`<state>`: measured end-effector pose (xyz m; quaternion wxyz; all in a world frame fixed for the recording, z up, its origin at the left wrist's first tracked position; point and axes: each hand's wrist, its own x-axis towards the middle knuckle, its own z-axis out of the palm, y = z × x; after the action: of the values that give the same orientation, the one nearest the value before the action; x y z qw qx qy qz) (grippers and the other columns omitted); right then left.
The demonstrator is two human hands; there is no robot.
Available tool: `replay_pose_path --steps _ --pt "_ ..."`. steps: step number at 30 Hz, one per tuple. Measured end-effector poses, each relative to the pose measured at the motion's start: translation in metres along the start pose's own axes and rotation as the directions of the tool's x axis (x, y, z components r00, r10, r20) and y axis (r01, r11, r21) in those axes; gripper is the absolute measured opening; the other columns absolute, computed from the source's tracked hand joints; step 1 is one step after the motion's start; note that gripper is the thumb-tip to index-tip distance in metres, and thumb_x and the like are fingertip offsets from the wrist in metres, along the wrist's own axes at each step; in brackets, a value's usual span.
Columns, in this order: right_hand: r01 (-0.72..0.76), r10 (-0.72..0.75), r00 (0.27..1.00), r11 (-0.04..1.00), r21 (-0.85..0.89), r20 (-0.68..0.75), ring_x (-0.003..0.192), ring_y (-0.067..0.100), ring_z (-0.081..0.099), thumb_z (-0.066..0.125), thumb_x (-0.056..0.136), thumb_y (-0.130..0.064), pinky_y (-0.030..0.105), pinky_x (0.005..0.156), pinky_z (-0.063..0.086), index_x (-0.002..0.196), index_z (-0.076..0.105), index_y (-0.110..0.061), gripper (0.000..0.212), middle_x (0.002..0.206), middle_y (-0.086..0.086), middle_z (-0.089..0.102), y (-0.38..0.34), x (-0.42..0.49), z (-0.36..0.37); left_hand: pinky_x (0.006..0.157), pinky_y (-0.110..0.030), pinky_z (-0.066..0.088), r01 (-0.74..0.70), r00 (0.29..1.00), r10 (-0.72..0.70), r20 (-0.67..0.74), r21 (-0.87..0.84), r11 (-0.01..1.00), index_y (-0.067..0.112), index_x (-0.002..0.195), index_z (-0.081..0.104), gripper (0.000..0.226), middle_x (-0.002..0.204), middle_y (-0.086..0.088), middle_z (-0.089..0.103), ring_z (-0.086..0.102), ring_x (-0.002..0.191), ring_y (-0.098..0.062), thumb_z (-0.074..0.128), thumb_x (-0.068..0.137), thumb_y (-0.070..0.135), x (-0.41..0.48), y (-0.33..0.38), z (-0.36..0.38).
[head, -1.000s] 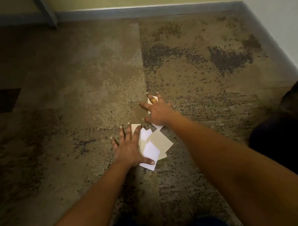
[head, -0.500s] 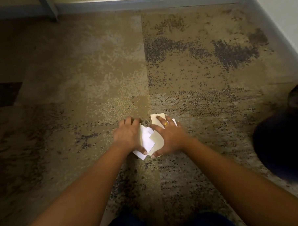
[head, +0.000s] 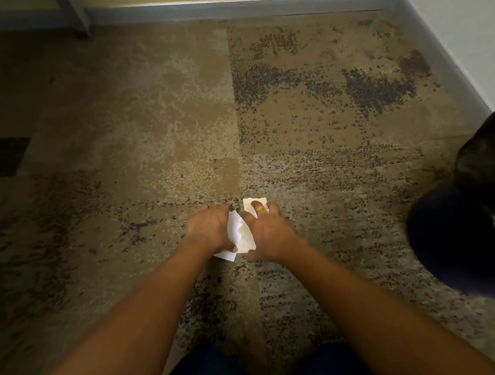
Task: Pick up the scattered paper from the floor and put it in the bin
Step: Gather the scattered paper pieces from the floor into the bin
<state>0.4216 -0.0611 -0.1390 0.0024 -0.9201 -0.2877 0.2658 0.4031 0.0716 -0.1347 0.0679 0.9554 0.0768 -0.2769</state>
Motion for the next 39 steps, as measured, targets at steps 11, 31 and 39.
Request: replay_pose_path --steps 11,31,39 --pt "-0.164 0.154 0.986 0.965 0.203 0.064 0.131 0.035 0.023 0.078 0.069 -0.036 0.043 0.098 0.041 0.132 0.038 -0.024 0.076 0.138 0.013 0.029 -0.006 0.010 0.002 0.076 -0.029 0.045 0.170 0.985 -0.173 0.019 -0.306 0.937 0.020 0.124 0.060 0.065 0.114 -0.008 0.067 0.062 0.104 -0.024 0.084 0.064 0.030 0.003 -0.013 0.004" --pt "-0.101 0.125 0.992 0.910 0.402 -0.034 0.115 0.032 0.049 0.050 0.089 -0.007 0.032 0.090 0.042 0.125 0.055 -0.011 0.036 0.126 0.016 0.051 0.002 -0.002 -0.005 0.074 -0.030 0.049 0.128 0.978 -0.187 -0.093 -0.439 0.889 0.025 0.118 0.065 0.044 0.106 -0.006 0.071 0.066 0.094 -0.024 0.075 0.076 0.030 -0.023 -0.008 0.014" --pt "-0.101 0.257 0.951 0.784 0.612 -0.174 0.099 0.032 0.056 0.051 0.091 -0.008 0.030 0.070 0.038 0.117 0.057 -0.004 0.027 0.112 0.017 0.059 0.017 -0.028 -0.037 0.079 -0.033 0.047 0.159 0.948 -0.301 -0.104 -0.666 0.729 0.011 0.121 0.062 0.052 0.114 -0.013 0.067 0.062 0.102 -0.030 0.078 0.074 0.026 -0.043 -0.011 -0.017"
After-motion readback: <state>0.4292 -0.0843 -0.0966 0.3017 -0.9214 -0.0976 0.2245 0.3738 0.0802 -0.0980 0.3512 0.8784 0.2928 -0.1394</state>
